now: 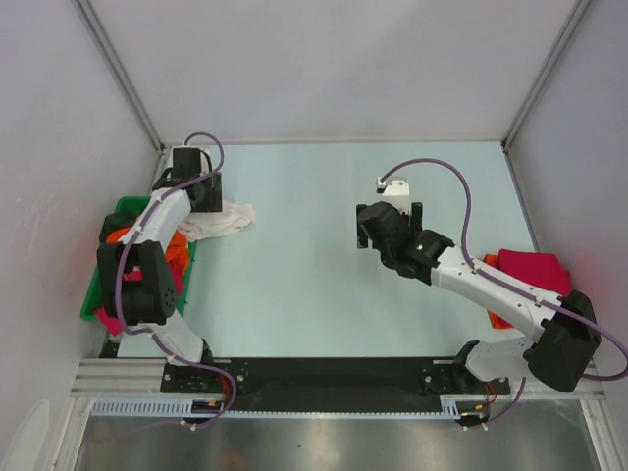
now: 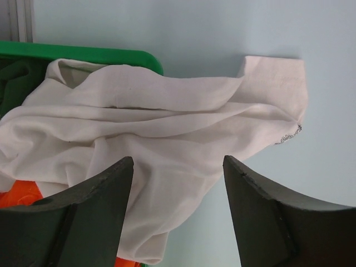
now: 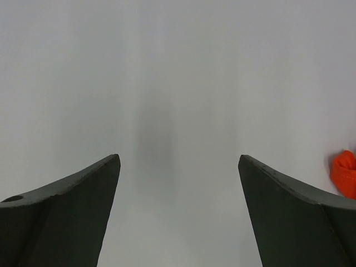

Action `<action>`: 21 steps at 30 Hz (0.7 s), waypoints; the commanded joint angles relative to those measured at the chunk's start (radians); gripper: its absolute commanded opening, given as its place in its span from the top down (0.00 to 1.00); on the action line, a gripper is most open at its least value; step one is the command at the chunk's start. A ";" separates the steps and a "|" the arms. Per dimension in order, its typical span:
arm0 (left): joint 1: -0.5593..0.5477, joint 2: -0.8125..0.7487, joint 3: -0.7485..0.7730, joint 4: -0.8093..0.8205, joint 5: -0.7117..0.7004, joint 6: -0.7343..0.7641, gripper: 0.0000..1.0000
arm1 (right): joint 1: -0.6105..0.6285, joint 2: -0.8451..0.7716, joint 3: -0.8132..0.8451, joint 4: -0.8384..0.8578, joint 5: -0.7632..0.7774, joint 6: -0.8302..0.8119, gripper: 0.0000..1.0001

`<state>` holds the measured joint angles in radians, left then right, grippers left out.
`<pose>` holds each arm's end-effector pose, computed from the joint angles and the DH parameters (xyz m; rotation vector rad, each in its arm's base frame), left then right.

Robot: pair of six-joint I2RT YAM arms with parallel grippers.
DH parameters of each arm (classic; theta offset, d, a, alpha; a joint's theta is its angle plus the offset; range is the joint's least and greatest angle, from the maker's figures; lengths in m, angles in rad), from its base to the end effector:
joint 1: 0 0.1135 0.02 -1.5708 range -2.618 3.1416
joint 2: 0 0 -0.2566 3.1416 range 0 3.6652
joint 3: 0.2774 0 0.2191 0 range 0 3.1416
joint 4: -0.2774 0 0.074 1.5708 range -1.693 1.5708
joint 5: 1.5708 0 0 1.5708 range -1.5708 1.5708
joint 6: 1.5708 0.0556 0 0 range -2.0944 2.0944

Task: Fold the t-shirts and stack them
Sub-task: Grab crumpled tshirt from bin with the left arm

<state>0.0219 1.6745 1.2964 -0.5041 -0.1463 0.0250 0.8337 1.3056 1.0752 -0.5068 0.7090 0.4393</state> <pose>0.3463 0.0157 0.2471 -0.0606 2.4496 0.2000 0.2000 0.1664 0.2933 -0.0732 2.1058 -0.0717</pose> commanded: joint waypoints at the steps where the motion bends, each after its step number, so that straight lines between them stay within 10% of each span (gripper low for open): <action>1: 0.004 0.004 0.023 -0.001 -0.015 -0.017 0.29 | -0.011 0.018 0.003 0.002 -0.016 0.029 0.06; 9: 0.006 0.028 -0.006 -0.014 -0.044 -0.004 0.51 | -0.012 0.046 0.025 -0.012 -0.023 0.033 0.06; 12: 0.004 0.021 -0.012 -0.014 -0.049 0.000 1.00 | -0.013 0.044 0.020 -0.016 -0.023 0.036 0.06; 21: -0.011 -0.166 0.036 -0.013 0.074 0.019 1.00 | -0.012 0.024 0.000 -0.019 -0.039 0.067 0.06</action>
<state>0.0189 1.6779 1.2831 -0.5350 -0.1562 0.0269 0.8242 1.3521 1.0752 -0.5201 0.6720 0.4778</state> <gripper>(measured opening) 0.011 0.940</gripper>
